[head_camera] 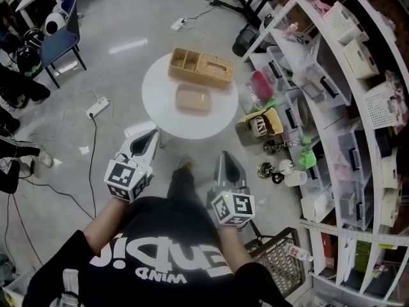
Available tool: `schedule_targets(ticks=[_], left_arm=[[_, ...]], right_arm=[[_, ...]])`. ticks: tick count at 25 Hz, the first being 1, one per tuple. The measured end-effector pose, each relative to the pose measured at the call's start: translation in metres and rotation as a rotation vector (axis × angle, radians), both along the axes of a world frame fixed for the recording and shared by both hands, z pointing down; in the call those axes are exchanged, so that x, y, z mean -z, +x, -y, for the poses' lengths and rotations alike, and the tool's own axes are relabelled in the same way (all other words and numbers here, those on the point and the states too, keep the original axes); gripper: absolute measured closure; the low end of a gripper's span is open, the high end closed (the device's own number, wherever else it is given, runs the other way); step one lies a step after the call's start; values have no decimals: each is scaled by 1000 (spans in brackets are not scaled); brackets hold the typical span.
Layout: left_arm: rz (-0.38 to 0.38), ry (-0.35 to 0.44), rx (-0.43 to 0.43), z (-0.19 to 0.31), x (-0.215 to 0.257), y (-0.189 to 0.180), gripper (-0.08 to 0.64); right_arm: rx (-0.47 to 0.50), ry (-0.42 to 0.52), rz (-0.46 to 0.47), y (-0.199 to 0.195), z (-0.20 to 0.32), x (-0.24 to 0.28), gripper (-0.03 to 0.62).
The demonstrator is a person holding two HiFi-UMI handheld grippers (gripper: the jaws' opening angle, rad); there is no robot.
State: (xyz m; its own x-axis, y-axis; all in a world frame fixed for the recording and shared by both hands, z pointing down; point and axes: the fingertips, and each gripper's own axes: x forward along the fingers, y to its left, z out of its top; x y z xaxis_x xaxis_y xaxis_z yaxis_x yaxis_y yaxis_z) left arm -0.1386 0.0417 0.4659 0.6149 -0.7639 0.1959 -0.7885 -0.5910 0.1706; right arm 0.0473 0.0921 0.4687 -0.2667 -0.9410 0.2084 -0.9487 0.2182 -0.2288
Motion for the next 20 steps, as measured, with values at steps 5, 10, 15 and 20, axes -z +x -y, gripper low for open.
schedule_targets(ticks=[5,10,15,20], left_arm=[[7,-15,39,53,6,17,558],[25,-36,90,98,6,33,558],[28,-38,128,144,6,61,558],[39,-34,167,181,6,78,558]], right_arm=[[50,-14,9,19,60,5,594],[96,-24,19,40,115,9,594],[143,-38,19,65,164,5,594],[186,-51,26,85,206,-2,594]])
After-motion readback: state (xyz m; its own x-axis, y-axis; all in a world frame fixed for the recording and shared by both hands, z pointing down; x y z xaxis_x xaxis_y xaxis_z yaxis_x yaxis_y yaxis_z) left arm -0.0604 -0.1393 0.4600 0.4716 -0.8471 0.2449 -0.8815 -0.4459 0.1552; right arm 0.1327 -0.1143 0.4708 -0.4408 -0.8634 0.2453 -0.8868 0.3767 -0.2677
